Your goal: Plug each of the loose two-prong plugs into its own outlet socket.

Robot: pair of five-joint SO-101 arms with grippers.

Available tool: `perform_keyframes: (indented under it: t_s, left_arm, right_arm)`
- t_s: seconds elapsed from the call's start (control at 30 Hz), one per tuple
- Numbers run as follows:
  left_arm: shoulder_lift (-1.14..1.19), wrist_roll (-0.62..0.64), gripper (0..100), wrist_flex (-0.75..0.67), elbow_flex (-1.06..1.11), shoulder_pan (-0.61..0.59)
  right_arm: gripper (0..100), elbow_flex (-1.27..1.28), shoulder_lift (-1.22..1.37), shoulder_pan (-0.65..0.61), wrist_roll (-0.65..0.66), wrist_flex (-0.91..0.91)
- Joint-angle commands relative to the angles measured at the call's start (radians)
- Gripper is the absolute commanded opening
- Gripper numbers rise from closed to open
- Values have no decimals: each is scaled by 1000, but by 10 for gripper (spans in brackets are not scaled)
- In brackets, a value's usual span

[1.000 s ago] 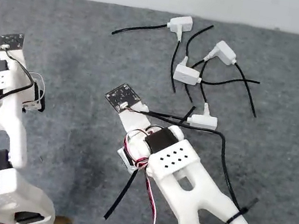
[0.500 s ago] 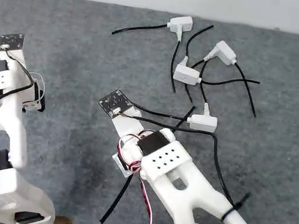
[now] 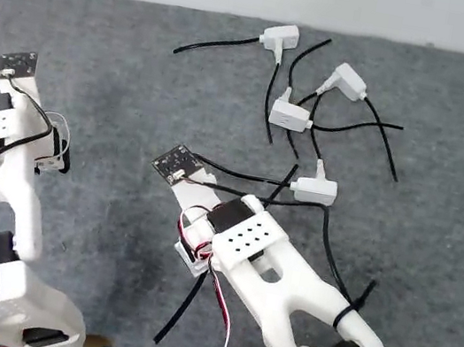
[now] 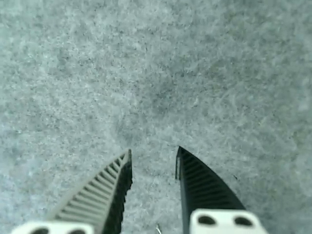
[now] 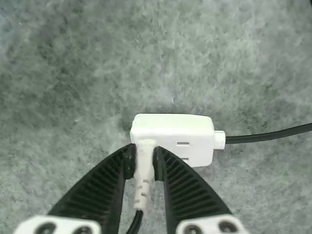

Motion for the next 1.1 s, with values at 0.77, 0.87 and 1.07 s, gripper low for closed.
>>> perform_keyframes:
  t_s: [0.77, 0.87, 1.07]
  left_arm:
    - [-51, 12, 137, -14, -4, -6]
    - [-51, 12, 137, -12, -4, -6]
    - [-51, 12, 137, -12, -2, -8]
  right_arm:
    - [8, -12, 140, -10, -6, -185]
    - [8, -72, 251, -10, -11, -183]
    - [8, -181, 367, -8, -14, -117]
